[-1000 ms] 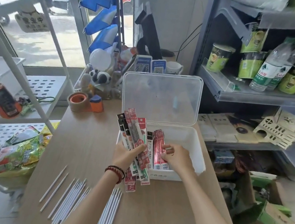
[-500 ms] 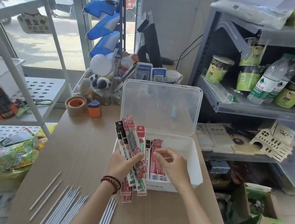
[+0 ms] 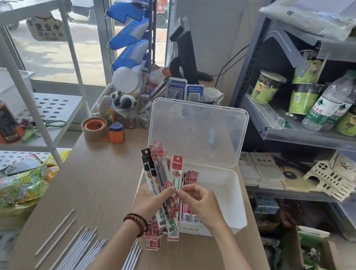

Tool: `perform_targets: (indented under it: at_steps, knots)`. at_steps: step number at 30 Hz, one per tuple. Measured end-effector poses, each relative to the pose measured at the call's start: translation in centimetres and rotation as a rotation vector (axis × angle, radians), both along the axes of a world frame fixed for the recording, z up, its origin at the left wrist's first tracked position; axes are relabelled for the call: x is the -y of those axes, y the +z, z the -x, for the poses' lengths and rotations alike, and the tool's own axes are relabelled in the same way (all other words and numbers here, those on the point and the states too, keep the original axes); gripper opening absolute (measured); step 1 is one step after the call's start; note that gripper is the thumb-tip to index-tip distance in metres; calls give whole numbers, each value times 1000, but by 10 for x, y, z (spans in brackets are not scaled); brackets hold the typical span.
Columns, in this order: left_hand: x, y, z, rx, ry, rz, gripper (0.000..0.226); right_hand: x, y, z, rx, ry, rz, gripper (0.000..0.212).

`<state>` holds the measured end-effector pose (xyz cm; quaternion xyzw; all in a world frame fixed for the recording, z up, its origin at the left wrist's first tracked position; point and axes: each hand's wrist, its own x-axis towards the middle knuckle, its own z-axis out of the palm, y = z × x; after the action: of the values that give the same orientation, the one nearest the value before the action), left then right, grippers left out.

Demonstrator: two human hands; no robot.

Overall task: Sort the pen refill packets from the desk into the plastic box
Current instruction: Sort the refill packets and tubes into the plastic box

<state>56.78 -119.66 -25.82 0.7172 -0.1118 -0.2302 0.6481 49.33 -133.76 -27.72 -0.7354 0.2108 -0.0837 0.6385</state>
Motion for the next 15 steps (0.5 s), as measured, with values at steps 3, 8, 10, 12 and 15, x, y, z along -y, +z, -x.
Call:
perform_targets:
  at_steps: [3, 8, 10, 12, 15]
  knots:
    - [0, 1, 0, 7, -26, 11, 24, 0, 0, 1, 14, -30, -28, 26]
    - [-1, -1, -3, -2, -44, -5, 35, 2, 1, 0, 35, -106, -87, 23]
    - [-1, -1, -3, -6, -45, -13, 32, 3, 1, 0, 23, -102, -91, 26]
    - [0, 0, -2, -2, -30, -5, 30, 3, 0, -1, 12, -98, -84, 27]
    - [1, 0, -2, -5, 2, -1, 28, 4, -2, -2, 22, -148, -97, 25]
